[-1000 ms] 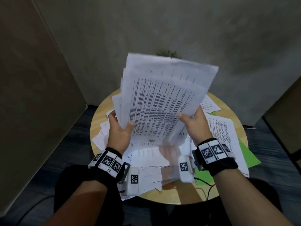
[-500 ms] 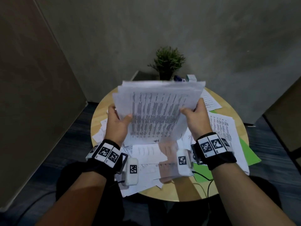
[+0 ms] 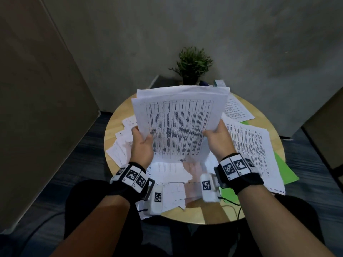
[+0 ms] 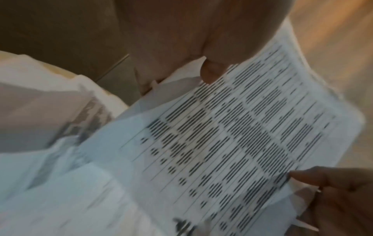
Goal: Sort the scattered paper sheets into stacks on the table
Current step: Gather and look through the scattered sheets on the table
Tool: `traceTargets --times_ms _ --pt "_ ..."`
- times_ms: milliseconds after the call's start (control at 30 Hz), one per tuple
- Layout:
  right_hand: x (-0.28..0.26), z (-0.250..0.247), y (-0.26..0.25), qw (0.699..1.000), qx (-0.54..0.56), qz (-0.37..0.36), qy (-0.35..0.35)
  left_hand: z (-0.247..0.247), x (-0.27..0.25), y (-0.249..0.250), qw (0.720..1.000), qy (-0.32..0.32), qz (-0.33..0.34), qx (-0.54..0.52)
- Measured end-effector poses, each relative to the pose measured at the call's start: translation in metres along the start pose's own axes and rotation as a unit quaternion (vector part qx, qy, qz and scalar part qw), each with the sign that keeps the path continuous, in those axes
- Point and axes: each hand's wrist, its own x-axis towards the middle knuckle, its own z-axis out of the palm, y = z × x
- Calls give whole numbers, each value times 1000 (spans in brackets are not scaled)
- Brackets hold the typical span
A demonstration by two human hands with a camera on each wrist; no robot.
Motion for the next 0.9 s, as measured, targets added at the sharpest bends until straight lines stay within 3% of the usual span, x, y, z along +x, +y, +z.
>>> traceTargets --times_ms 167,367,567,767,900 --pt "-2 2 36 989 -125 60 -48 6 -6 -21 993 -3 -50 109" --pt "7 -45 36 993 -108 29 45 50 9 -9 988 -6 -16 153" --pt "22 -132 70 972 -150 123 136 144 2 -5 974 -137 -20 178" --pt "37 -185 115 944 -207 214 142 211 -17 -21 948 -194 -48 249" --pt "40 -190 135 923 -244 272 124 229 -20 -30 916 -220 -87 323"
